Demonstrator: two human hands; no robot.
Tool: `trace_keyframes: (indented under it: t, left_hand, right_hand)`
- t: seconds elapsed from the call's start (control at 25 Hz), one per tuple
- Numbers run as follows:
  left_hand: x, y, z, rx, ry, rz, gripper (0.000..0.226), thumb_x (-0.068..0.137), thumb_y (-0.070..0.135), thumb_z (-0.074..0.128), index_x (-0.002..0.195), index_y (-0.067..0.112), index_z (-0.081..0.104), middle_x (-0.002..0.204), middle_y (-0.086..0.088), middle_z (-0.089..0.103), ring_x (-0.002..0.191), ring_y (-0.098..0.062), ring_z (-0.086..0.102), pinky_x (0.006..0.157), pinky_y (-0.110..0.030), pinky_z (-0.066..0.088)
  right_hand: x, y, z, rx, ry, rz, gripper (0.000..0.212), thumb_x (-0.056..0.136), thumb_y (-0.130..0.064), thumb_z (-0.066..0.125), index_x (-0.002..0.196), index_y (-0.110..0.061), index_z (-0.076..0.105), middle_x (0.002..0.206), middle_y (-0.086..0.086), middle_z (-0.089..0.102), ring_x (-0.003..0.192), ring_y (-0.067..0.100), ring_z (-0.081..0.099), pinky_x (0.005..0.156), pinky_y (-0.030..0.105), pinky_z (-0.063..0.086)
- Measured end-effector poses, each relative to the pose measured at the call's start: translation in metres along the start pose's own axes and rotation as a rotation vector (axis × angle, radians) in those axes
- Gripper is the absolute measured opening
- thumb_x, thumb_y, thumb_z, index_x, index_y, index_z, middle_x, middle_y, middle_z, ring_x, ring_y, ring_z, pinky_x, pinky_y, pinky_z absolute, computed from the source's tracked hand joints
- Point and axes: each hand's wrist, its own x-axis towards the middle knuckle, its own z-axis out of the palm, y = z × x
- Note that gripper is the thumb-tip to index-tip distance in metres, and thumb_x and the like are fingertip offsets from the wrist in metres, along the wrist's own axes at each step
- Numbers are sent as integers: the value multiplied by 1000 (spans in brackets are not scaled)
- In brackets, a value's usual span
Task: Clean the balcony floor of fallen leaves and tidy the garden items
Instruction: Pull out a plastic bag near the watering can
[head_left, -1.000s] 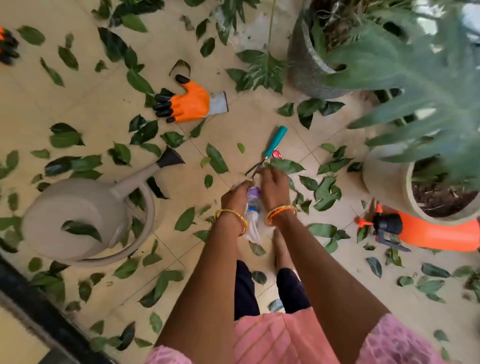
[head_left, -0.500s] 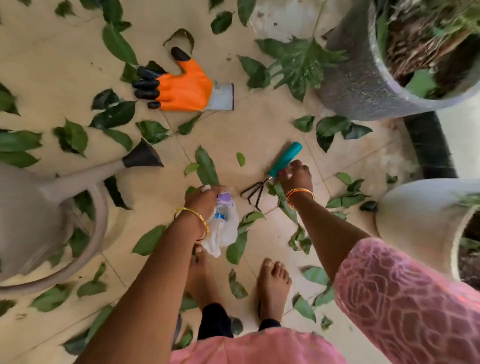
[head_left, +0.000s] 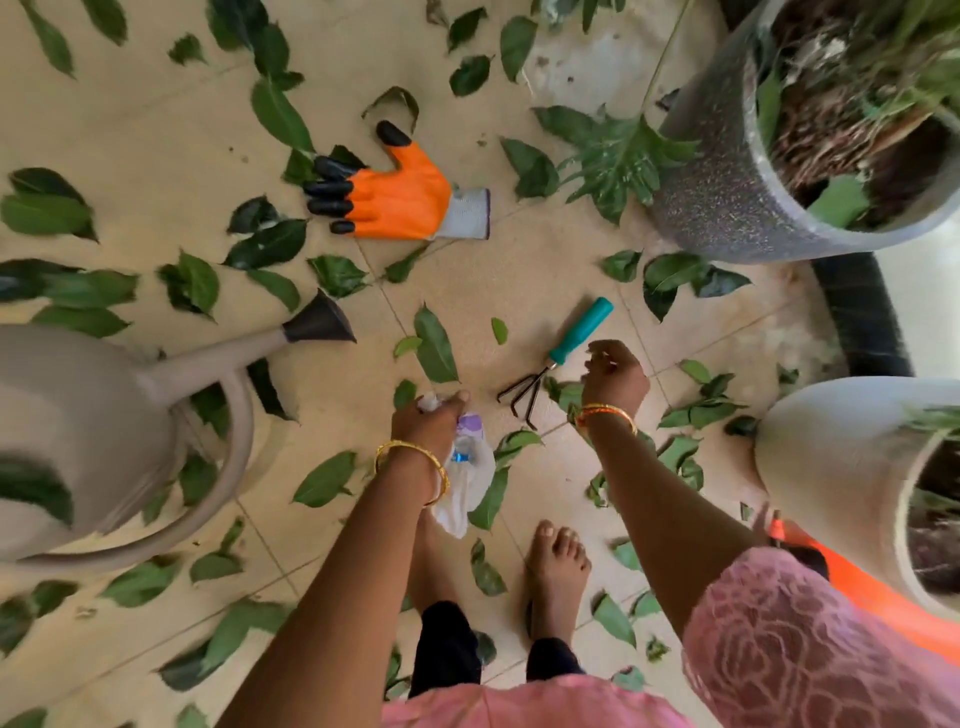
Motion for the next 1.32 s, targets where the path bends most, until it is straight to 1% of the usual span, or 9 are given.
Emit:
trace_keyframes:
  t: [0.12, 0.28, 0.44, 0.68, 0.84, 0.96, 1.12, 1.24, 1.32]
  left_hand:
    - [-26, 1, -15, -67, 135, -45, 53, 85, 39, 68, 113, -4, 60, 116, -18, 63, 100, -30, 58, 80, -26, 39]
    - [-82, 16, -50, -257, 233, -138, 75, 75, 60, 67, 120, 0, 59, 126, -14, 58, 115, -32, 55, 94, -33, 41]
    - [-135, 27, -89, -377, 168, -104, 50, 64, 42, 84, 85, 2, 64, 97, -13, 69, 86, -25, 64, 85, -39, 54]
    - [-184, 46, -168, -479, 97, -23, 31, 64, 11, 75, 90, 2, 60, 78, -15, 63, 64, -24, 59, 61, -32, 54]
    - [-212, 45, -205, -524, 38, -42, 56, 61, 18, 78, 111, 1, 59, 106, -19, 66, 81, -30, 64, 68, -33, 51]
    - [-221, 46, -225, -572, 31, -65, 56, 59, 22, 76, 110, 1, 61, 95, -18, 66, 72, -30, 63, 64, -31, 51]
    - [-221, 69, -251, -553, 44, -43, 31, 76, 14, 70, 102, 1, 59, 93, -15, 61, 73, -27, 58, 66, -29, 47]
    - [-209, 93, -259, -493, 42, -65, 37, 75, 20, 70, 106, 1, 61, 94, -14, 62, 79, -30, 58, 74, -35, 49]
    - [-202, 113, -257, -478, 46, -90, 42, 73, 22, 72, 108, 0, 62, 93, -15, 63, 80, -31, 59, 77, -37, 50]
  right_hand:
    - [-52, -41, -23, 326, -184, 132, 21, 83, 11, 55, 85, -2, 70, 77, 12, 68, 67, 17, 69, 68, 28, 59]
    - [-156, -94, -44, 307, -452, 174, 20, 85, 4, 57, 72, -6, 68, 72, 13, 68, 56, 7, 66, 67, 29, 57]
    - [-230, -145, -58, 97, -547, 5, 16, 83, -5, 58, 83, -4, 74, 78, 9, 68, 76, 18, 60, 75, 29, 47]
    - [-299, -206, -76, 155, -544, -95, 19, 83, 3, 59, 99, -6, 62, 87, 7, 65, 81, 17, 57, 74, 20, 40]
    - [-313, -240, -83, 102, -659, -162, 23, 79, 6, 62, 90, -12, 54, 67, -1, 60, 66, 18, 60, 62, 22, 47]
    - [-317, -264, -82, -56, -753, -286, 18, 77, 9, 64, 81, -9, 60, 63, -1, 63, 59, 11, 61, 54, 19, 48]
    - [-314, -296, -68, -192, -906, -347, 25, 81, 4, 62, 75, -20, 66, 78, 3, 69, 78, 21, 64, 69, 29, 55]
    - [-300, -316, -56, -342, -914, -422, 16, 76, -17, 67, 72, -32, 69, 77, -13, 71, 80, 13, 66, 78, 32, 55]
    - [-289, -331, -51, -314, -902, -377, 15, 75, -15, 69, 75, -30, 69, 77, -10, 71, 80, 14, 67, 80, 34, 55]
